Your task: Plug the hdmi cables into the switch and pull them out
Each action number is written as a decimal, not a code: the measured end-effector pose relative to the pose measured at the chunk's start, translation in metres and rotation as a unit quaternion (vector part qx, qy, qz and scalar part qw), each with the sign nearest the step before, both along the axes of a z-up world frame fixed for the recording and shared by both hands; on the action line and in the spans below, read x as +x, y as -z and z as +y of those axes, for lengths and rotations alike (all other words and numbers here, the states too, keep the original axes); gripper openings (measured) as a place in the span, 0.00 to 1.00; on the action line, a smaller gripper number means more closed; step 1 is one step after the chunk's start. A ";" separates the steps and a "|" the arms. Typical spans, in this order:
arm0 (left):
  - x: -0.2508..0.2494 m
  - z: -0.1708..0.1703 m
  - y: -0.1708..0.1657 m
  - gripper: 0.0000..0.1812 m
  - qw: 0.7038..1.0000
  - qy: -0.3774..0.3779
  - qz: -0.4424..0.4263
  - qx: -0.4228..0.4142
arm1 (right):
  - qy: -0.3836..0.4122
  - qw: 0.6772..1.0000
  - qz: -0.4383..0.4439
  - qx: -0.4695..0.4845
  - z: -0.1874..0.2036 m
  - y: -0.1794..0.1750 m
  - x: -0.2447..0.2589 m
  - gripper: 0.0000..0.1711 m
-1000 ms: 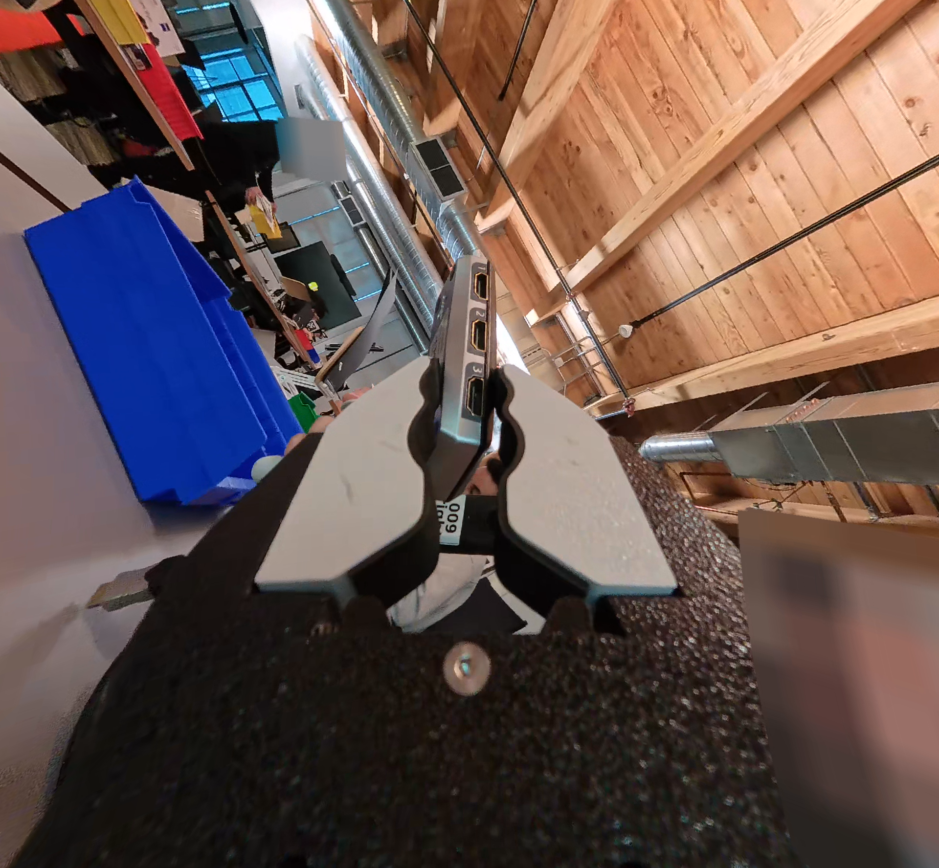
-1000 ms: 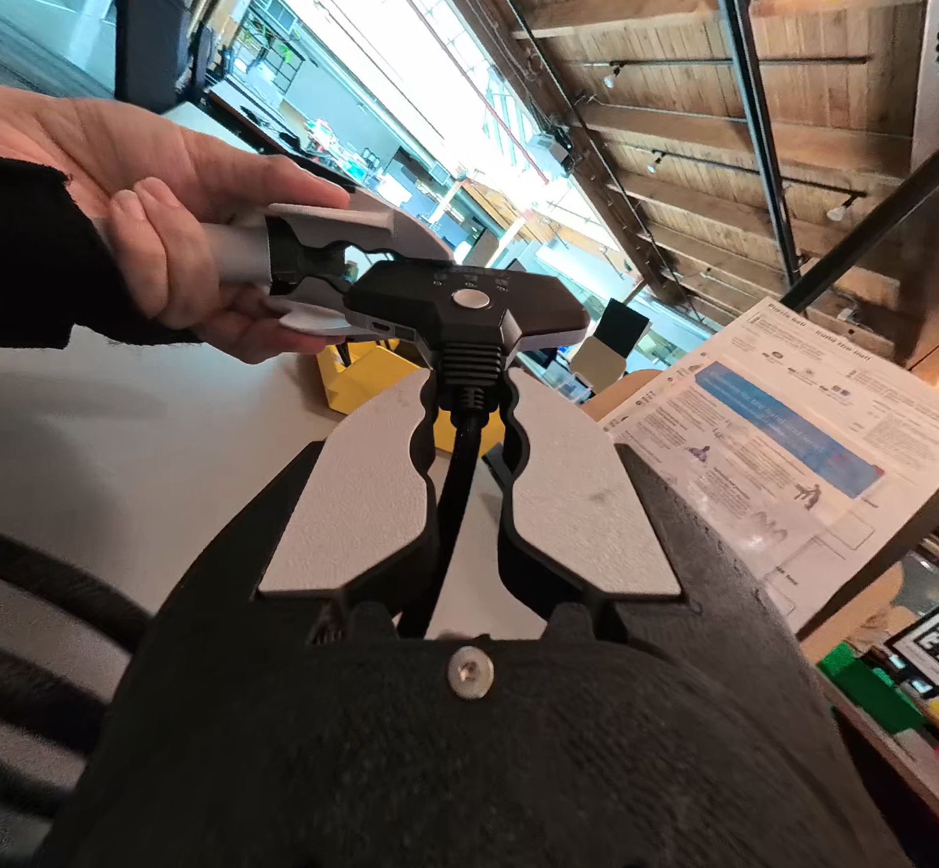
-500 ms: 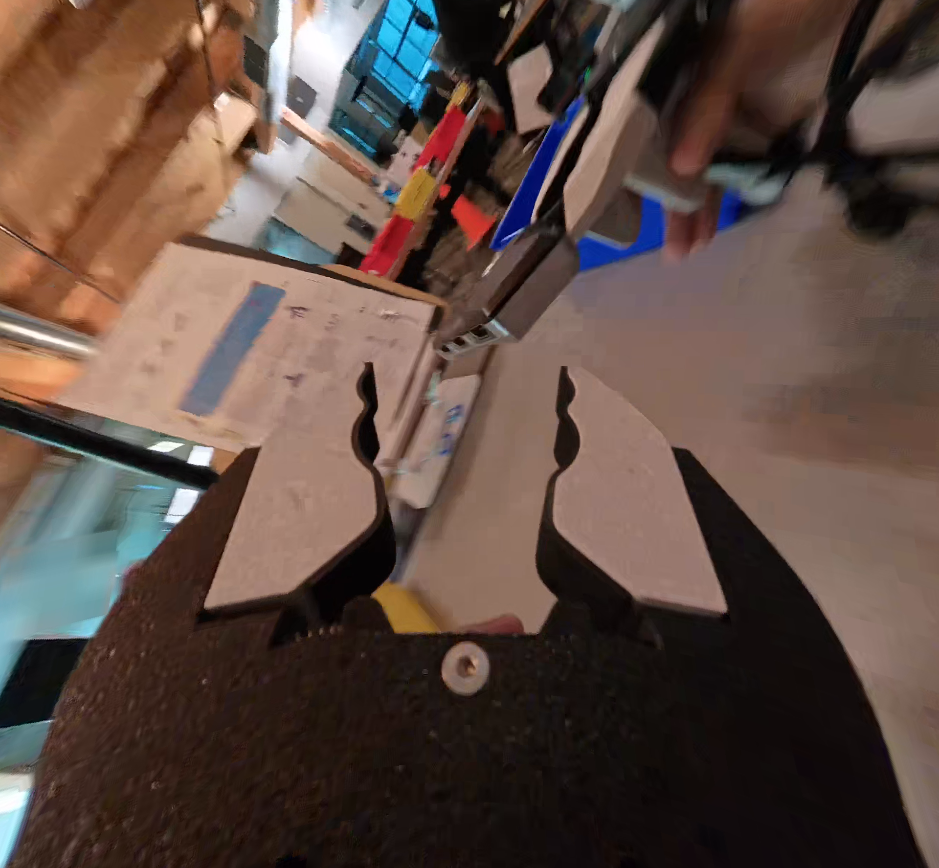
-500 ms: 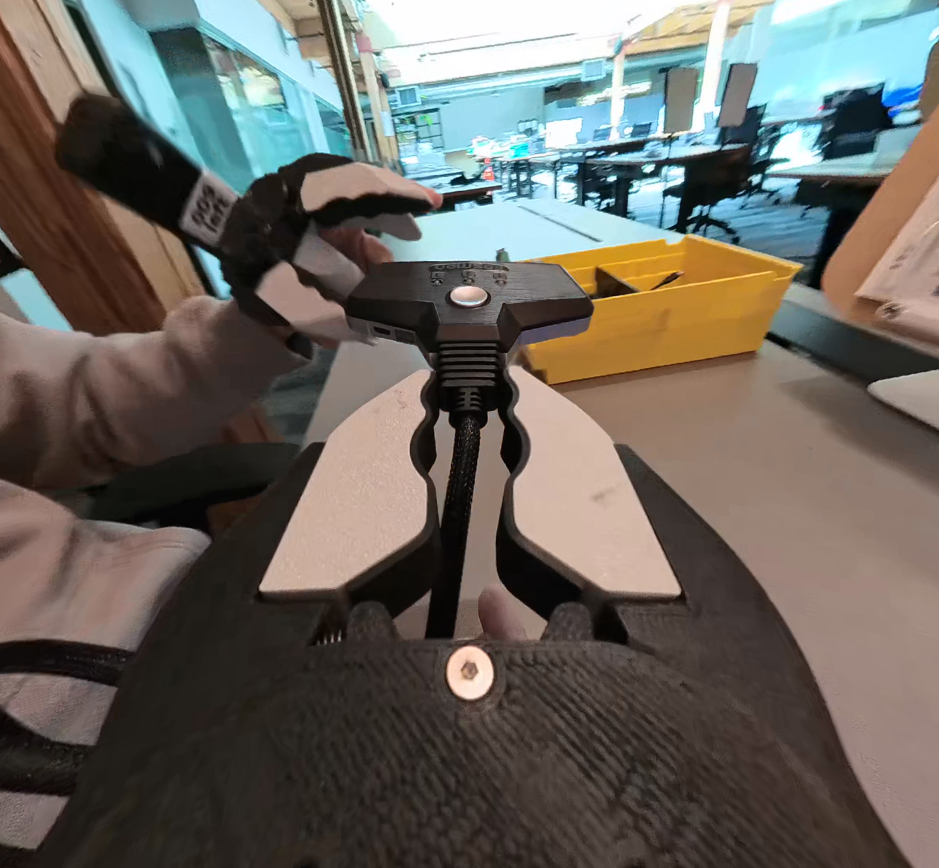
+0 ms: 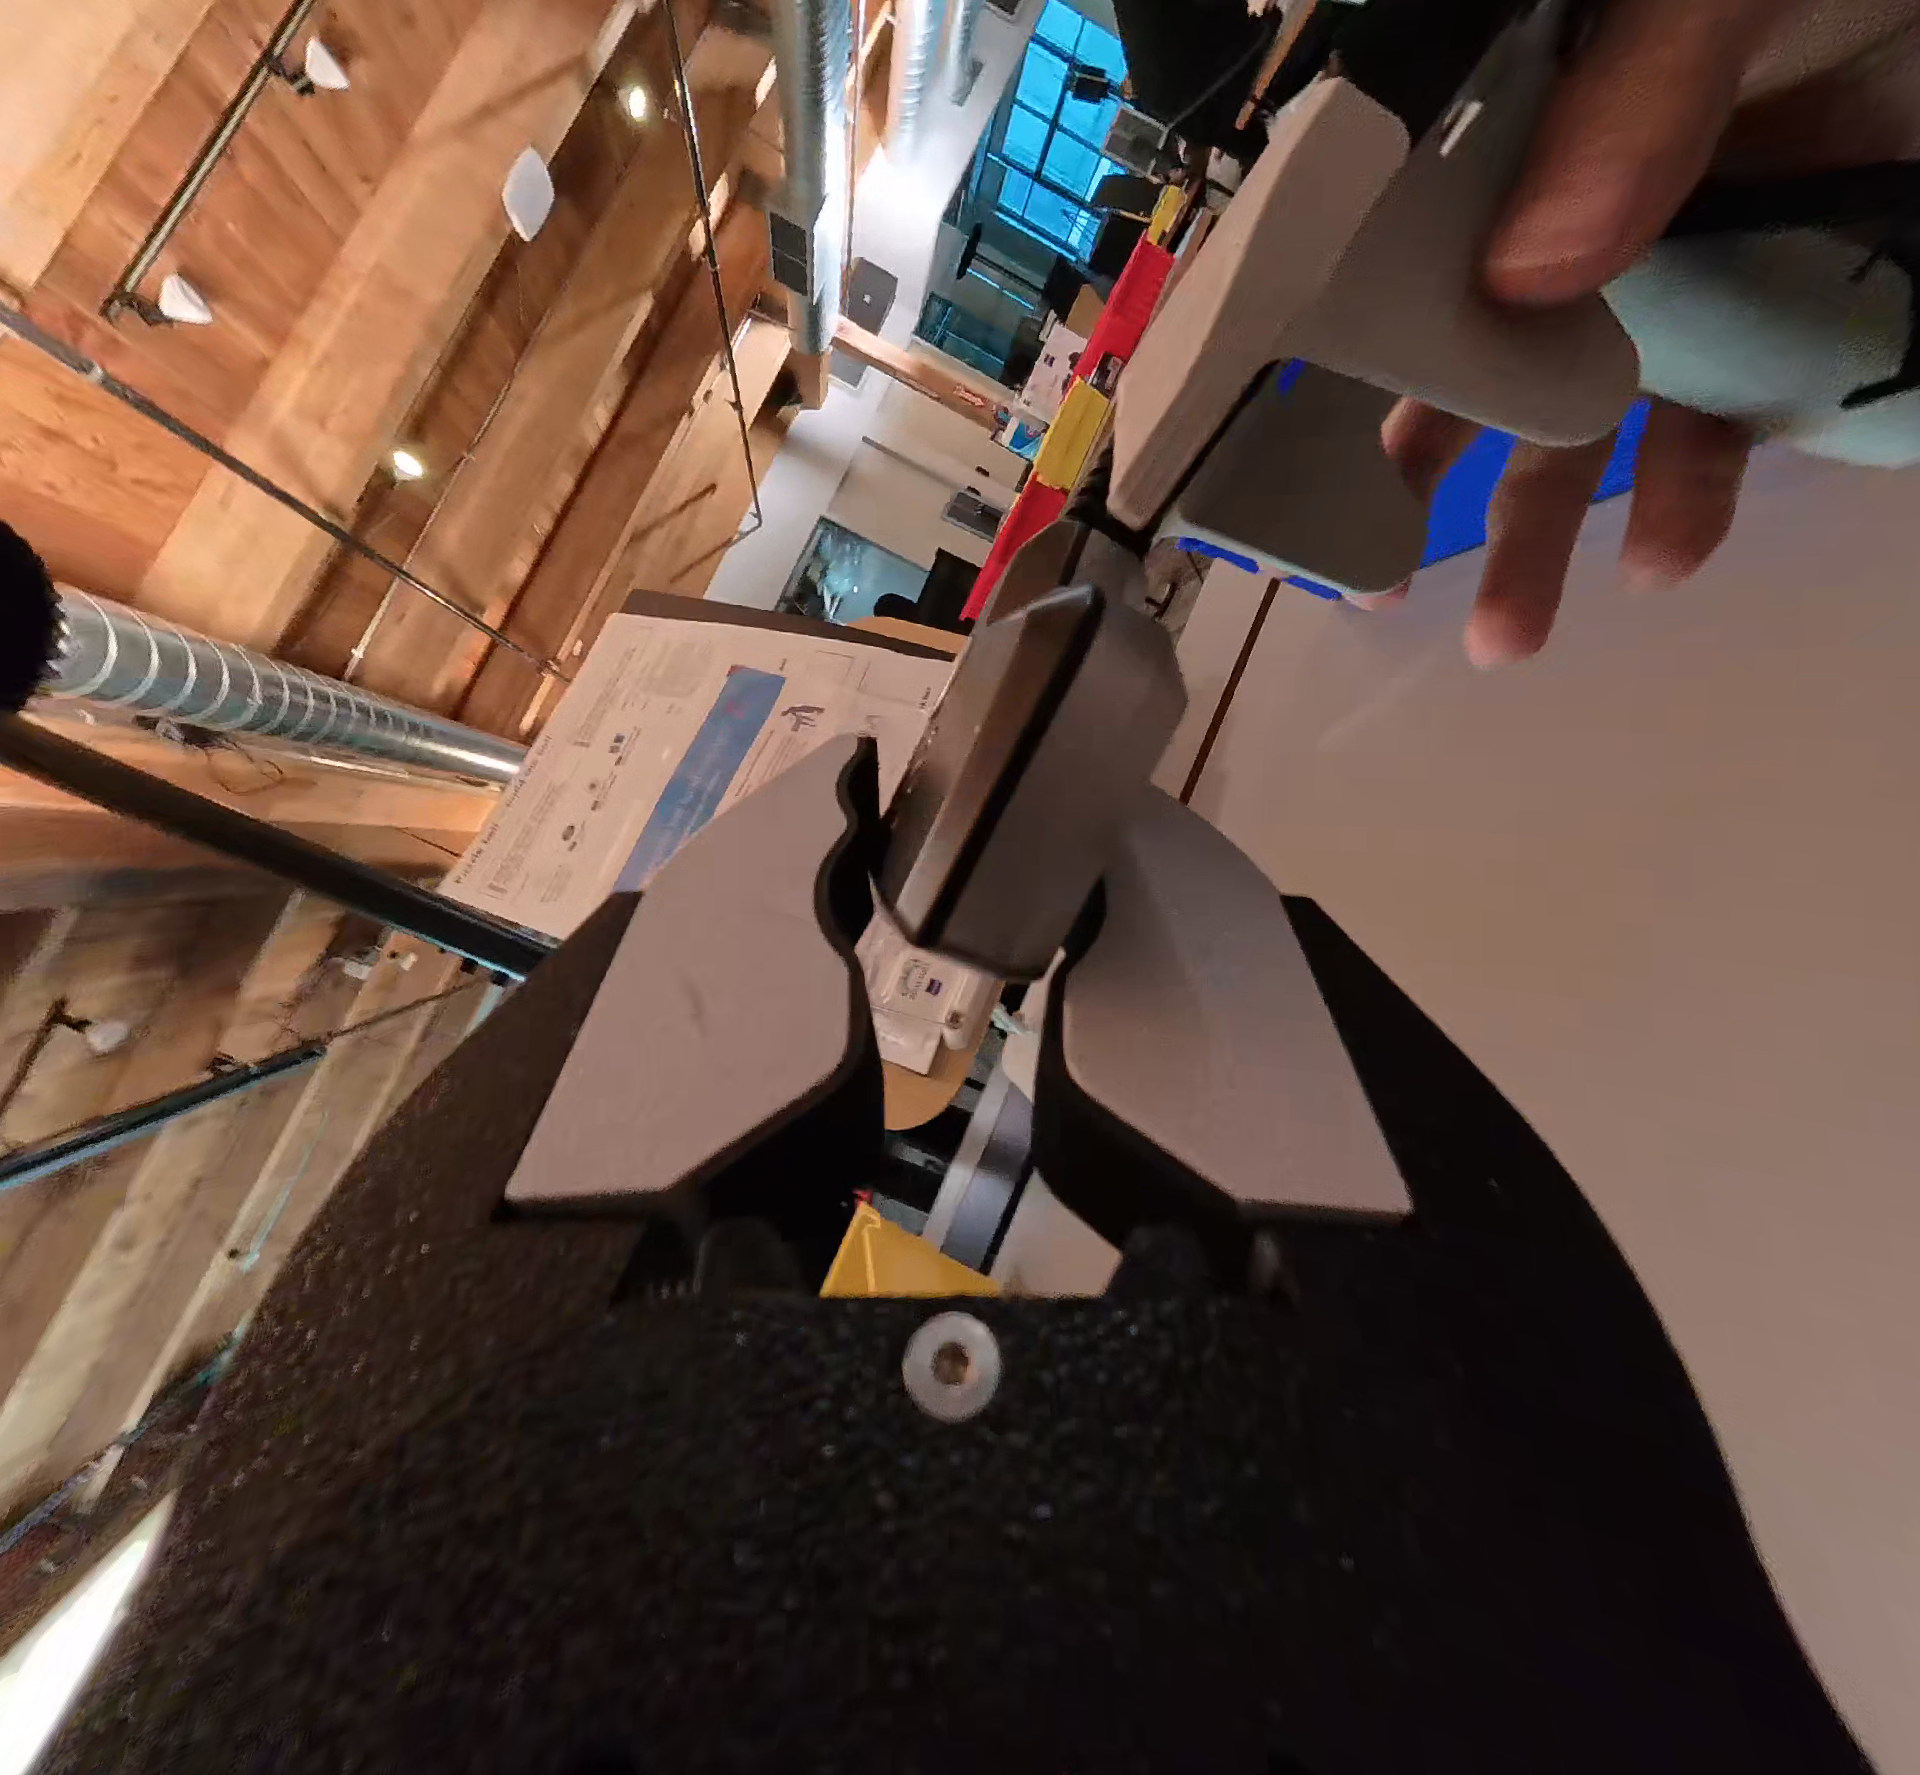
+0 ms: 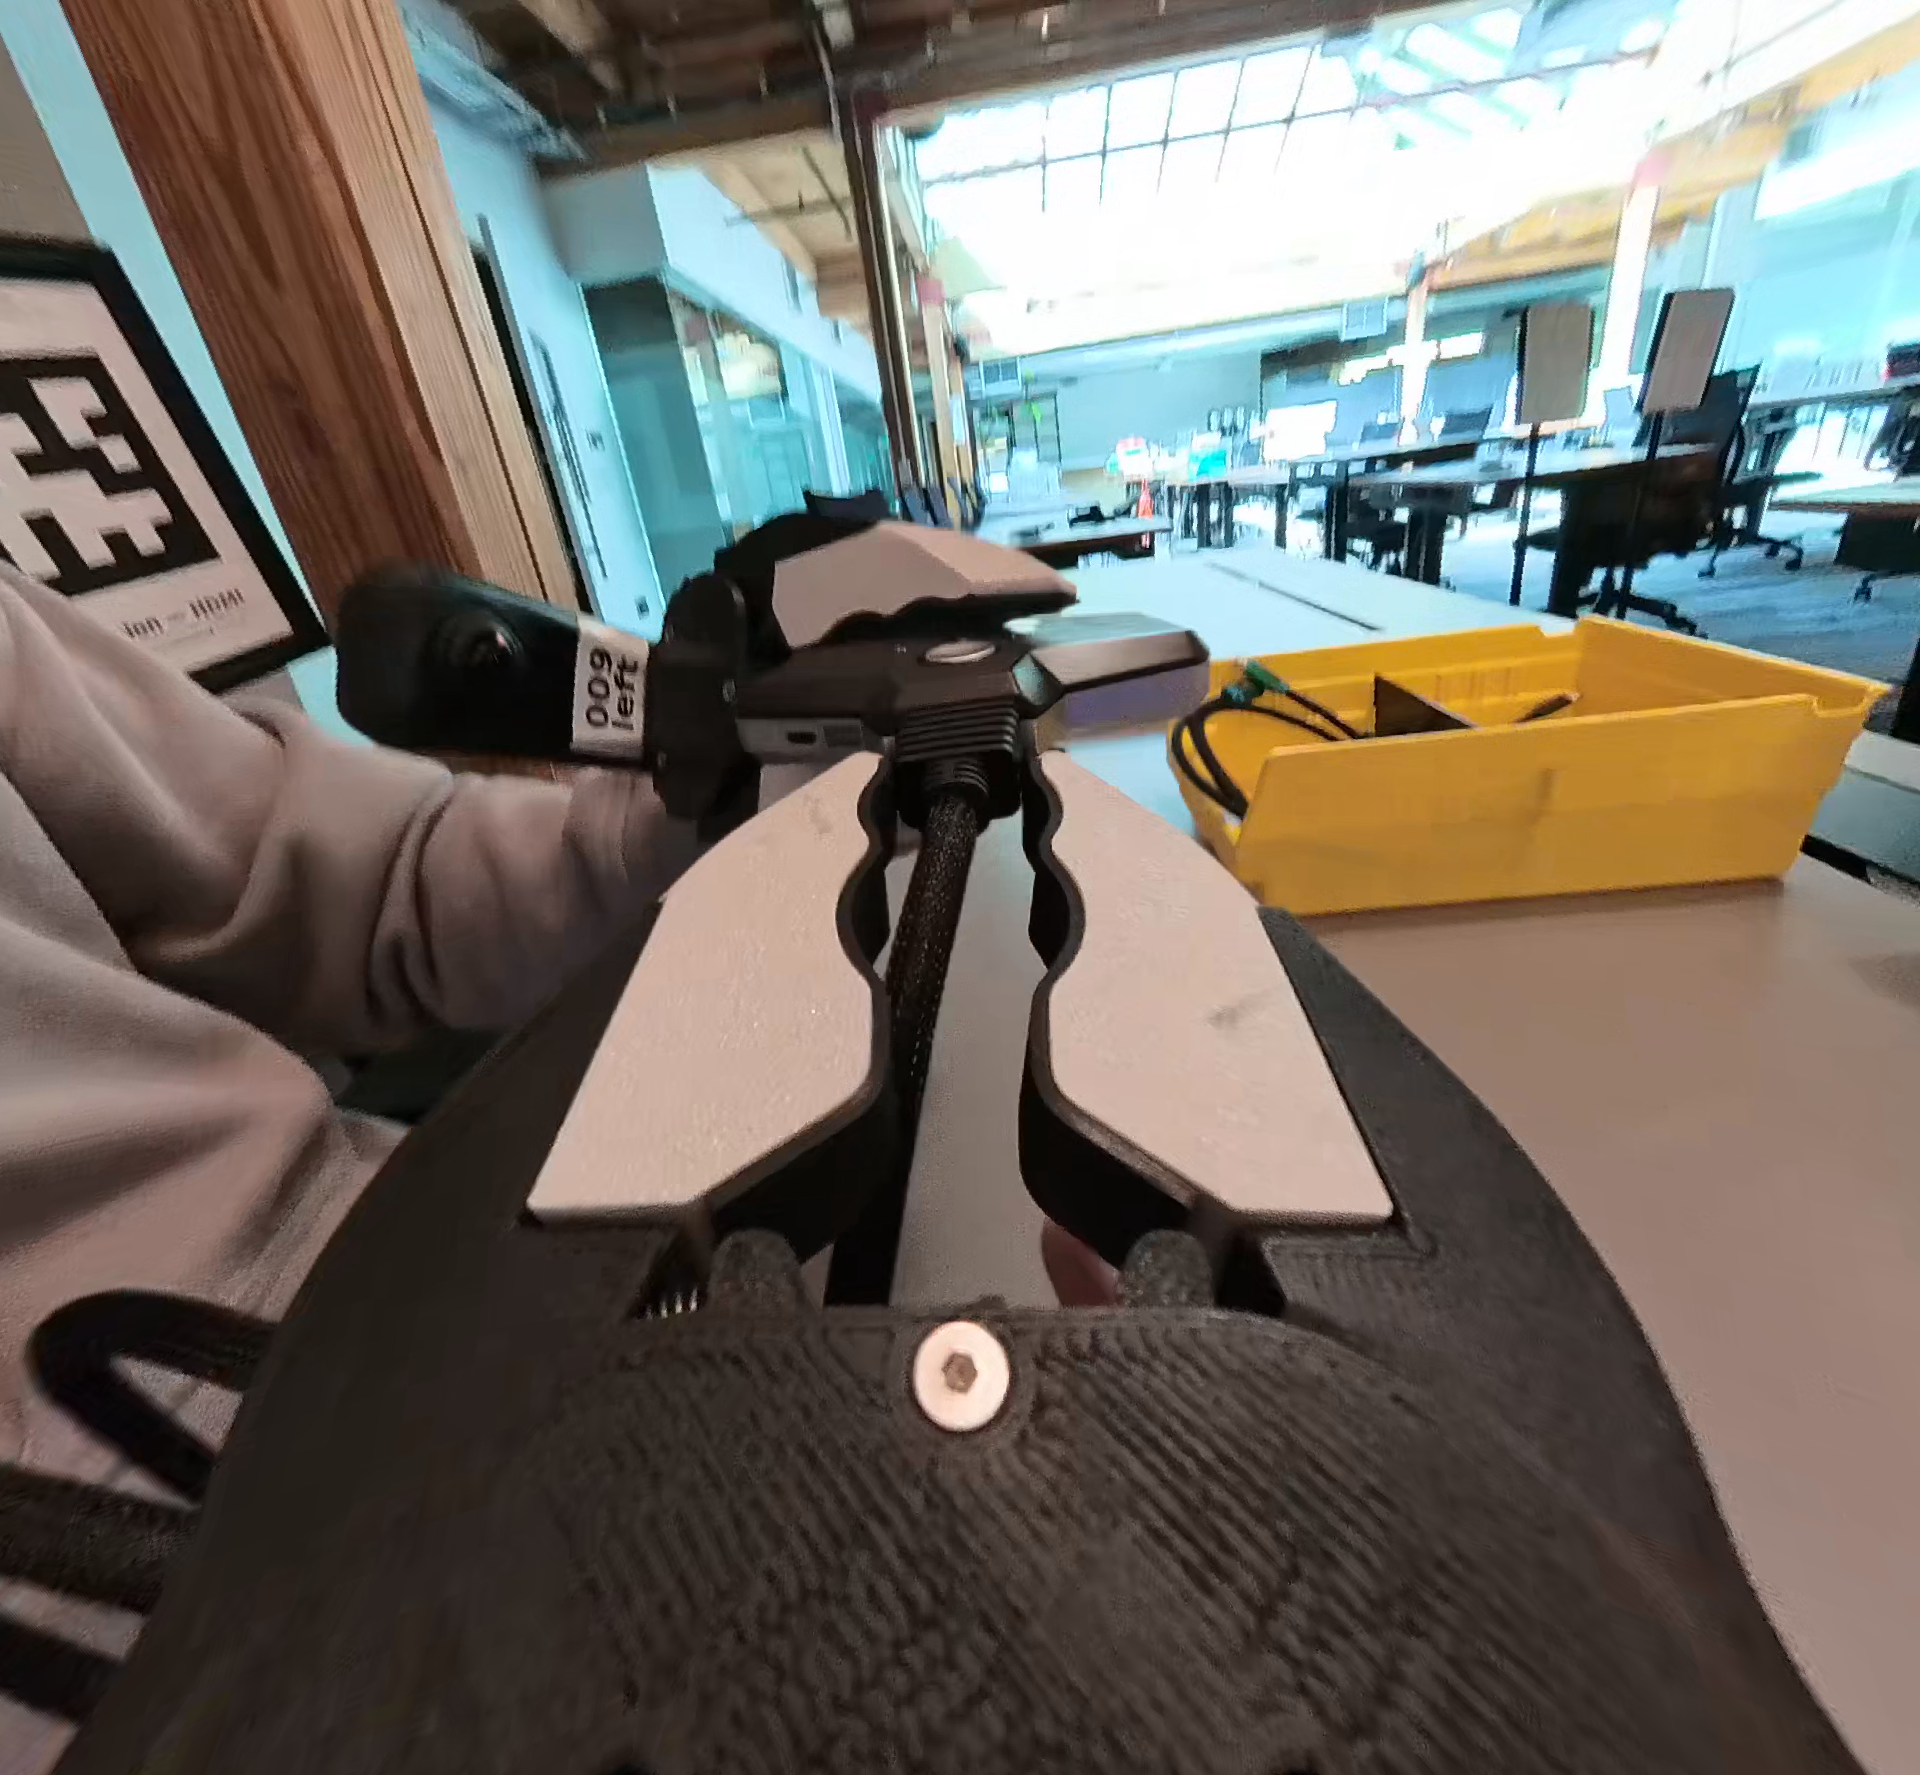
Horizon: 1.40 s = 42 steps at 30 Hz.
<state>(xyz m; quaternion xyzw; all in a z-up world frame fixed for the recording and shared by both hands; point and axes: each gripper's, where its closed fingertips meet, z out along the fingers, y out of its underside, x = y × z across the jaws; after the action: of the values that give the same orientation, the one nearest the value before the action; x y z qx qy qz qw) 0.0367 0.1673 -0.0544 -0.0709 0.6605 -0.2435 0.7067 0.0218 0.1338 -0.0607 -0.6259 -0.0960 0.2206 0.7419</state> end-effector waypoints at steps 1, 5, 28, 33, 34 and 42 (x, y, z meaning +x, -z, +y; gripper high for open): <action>0.002 0.000 0.000 0.17 1.000 -0.001 0.004 -0.014 | 0.003 1.000 0.013 0.010 -0.001 -0.004 0.002 0.13; 0.011 -0.002 0.005 0.17 0.998 -0.015 0.031 -0.056 | 0.038 0.999 0.009 0.028 -0.003 -0.009 0.013 0.13; 0.013 0.001 -0.002 0.17 0.993 -0.017 0.054 -0.102 | 0.079 0.997 -0.017 0.017 -0.001 -0.014 0.015 0.13; 0.016 -0.001 0.006 0.17 0.990 -0.022 0.064 -0.120 | 0.082 0.996 -0.026 0.012 -0.003 -0.009 0.019 0.13; 0.016 -0.002 0.007 0.17 0.990 -0.021 0.065 -0.124 | 0.080 0.996 -0.024 0.013 -0.003 -0.008 0.019 0.13; 0.019 0.002 0.017 0.18 0.986 -0.020 0.080 -0.143 | 0.072 0.997 -0.008 0.005 0.001 -0.001 0.022 0.13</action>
<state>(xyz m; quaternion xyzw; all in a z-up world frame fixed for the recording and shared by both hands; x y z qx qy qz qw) 0.0558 0.1694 -0.0716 -0.2036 0.6719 -0.3148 0.6388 0.0434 0.1350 -0.0597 -0.6295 -0.0580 0.1612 0.7579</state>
